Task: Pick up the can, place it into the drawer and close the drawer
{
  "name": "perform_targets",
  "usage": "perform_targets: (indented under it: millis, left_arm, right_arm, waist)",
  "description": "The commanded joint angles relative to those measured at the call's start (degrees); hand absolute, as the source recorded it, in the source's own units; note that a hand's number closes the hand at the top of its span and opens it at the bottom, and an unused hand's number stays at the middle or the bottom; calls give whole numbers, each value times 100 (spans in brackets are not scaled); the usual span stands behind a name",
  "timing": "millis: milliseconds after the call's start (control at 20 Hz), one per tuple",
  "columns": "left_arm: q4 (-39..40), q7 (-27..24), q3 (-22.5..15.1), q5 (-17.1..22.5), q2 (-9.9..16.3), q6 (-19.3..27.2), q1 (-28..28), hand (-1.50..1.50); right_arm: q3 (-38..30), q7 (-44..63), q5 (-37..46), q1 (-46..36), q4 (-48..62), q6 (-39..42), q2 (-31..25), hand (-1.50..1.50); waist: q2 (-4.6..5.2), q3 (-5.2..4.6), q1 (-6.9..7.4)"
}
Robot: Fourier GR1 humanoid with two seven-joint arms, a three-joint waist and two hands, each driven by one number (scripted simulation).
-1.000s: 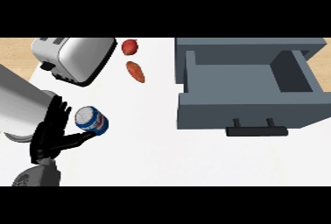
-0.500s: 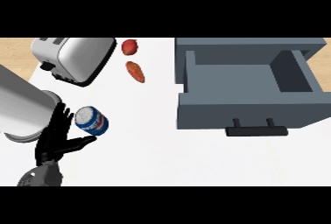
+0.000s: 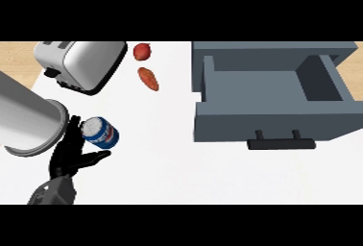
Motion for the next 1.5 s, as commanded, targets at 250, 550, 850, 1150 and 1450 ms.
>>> perform_targets:
  millis: [250,550,850,1150,1450]
  left_arm:
    - [1467,-572,311,283,104,-191,-886,-150]
    - [1484,-90,209,473,233,-858,-1055,150]
    - [903,-22,0,550,-10,-1053,-1200,150]
    - [-92,167,-289,615,-312,-939,-1072,150]
    - [-1070,307,-552,623,-842,-126,-570,150]
  right_arm:
    - [-22,145,-35,-45,-97,173,121,-150]
    - [3,11,91,-19,60,214,179,-150]
    - [329,82,40,83,-214,-248,182,-150]
    - [-242,344,-493,154,-136,14,-48,-150]
    - [-164,121,-423,361,-314,54,146,-150]
  waist:
    - [11,-2,-26]
    - [4,2,-10]
    - [-16,7,37]
    - [-35,9,74]
    - [-19,6,32]
